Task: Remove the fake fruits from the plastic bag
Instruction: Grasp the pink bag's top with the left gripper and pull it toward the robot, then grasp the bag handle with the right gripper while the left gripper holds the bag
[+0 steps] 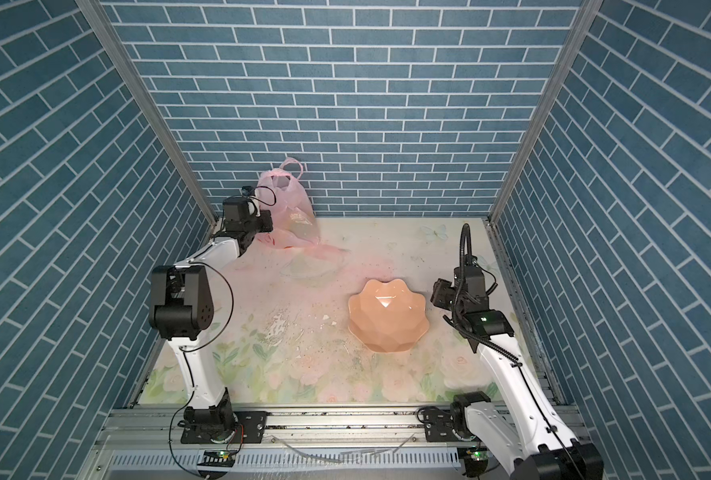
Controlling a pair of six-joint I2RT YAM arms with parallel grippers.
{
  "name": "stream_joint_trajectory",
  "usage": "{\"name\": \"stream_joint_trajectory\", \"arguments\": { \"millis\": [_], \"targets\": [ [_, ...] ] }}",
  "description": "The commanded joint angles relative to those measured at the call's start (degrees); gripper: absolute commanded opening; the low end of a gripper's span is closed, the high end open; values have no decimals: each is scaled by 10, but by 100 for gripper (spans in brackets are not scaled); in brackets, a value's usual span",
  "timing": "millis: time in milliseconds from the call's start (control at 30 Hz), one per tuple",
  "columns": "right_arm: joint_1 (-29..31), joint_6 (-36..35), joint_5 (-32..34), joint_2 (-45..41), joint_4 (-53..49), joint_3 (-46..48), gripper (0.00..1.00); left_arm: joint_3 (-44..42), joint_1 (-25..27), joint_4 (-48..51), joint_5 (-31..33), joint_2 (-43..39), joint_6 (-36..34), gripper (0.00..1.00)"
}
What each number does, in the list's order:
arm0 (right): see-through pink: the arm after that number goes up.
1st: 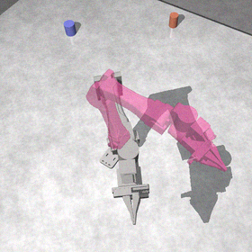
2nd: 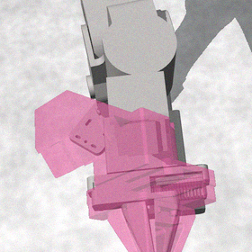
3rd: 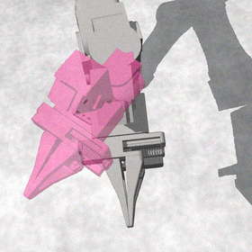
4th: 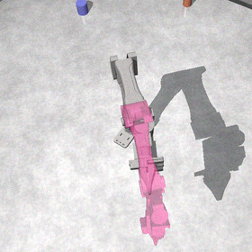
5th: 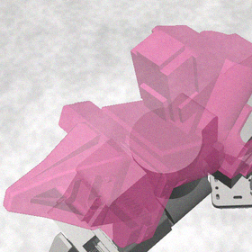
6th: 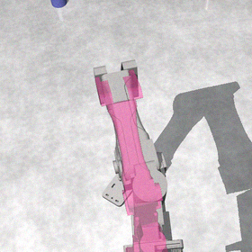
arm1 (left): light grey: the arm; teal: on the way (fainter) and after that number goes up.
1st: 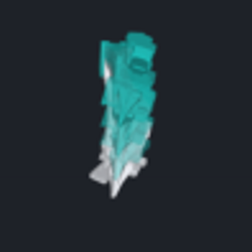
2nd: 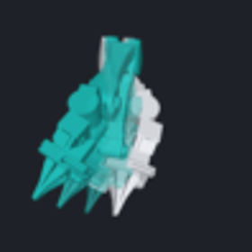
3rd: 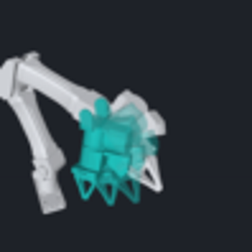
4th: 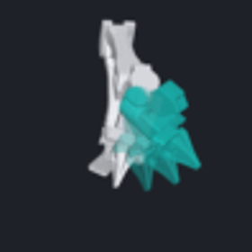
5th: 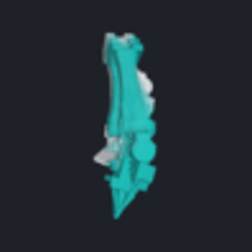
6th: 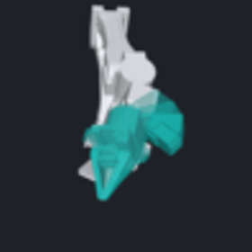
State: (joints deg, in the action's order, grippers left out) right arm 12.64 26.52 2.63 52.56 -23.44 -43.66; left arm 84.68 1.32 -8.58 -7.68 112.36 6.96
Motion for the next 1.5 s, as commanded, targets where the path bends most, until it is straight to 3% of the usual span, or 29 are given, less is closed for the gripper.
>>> {"name": "stream_joint_trajectory", "arguments": {
  "millis": [0,233,567,767,933,1067,1167,1233,1467],
  "targets": [
    [-2,-12,-26,-4,-3,-25,61,-68,25,8,34,-96,29,0],
    [-1,-7,-97,3,-12,-42,60,-247,109,94,129,-289,84,0],
    [4,-18,-154,12,-39,-74,59,-471,277,205,241,-533,266,0],
    [30,-4,-160,31,-33,-91,58,-492,388,276,308,-609,327,0],
    [75,24,-146,60,-26,-119,57,-485,440,295,325,-632,356,0],
    [127,55,-131,85,-6,-142,56,-478,455,305,315,-637,363,20],
    [185,84,-103,103,9,-158,55,-463,455,335,315,-663,354,47],
    [232,98,-67,118,7,-173,55,-450,455,374,317,-685,347,58],
    [422,154,123,151,-33,-225,58,-392,455,535,325,-788,314,71]
  ]
}}
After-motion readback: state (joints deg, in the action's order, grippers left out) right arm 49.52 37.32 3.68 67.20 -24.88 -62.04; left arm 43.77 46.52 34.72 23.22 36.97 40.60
